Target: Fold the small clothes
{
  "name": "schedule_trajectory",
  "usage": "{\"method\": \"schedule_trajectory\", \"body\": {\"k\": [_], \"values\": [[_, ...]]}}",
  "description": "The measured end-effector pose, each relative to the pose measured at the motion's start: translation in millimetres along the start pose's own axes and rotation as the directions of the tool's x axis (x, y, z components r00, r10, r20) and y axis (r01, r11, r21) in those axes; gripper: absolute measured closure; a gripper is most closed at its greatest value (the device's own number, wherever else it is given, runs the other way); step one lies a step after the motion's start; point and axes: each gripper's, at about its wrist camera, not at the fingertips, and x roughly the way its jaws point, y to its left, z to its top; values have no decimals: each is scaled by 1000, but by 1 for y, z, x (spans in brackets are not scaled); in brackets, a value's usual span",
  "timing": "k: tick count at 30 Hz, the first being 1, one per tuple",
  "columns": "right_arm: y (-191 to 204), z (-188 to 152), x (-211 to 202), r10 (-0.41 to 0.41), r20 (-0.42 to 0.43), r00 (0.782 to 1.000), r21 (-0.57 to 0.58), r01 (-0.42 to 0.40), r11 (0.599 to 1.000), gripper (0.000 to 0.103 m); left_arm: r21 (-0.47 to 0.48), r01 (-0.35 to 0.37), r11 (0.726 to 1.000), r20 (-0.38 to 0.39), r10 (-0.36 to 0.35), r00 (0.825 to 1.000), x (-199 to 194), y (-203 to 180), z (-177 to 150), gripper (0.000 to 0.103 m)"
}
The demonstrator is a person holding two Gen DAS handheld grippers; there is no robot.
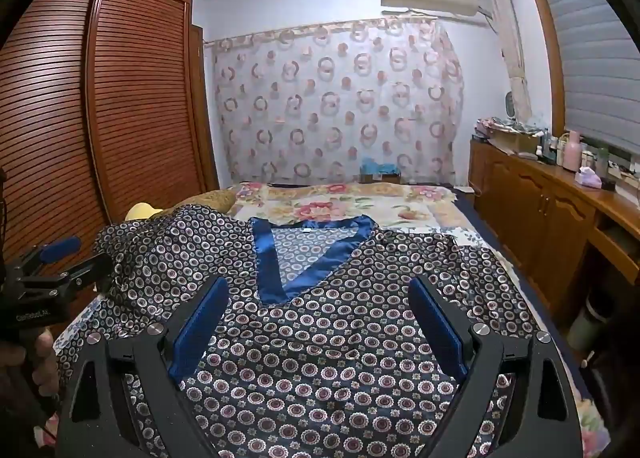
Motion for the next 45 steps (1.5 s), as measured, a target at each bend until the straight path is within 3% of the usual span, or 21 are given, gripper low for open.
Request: {"method": "schedule_trajectory", "body": {"k": [45], "values": [[-4, 0, 0, 6, 8, 1000, 10, -6, 1000, 11, 12, -6, 1000, 7, 6, 1000, -4, 1, 4, 0]]}}
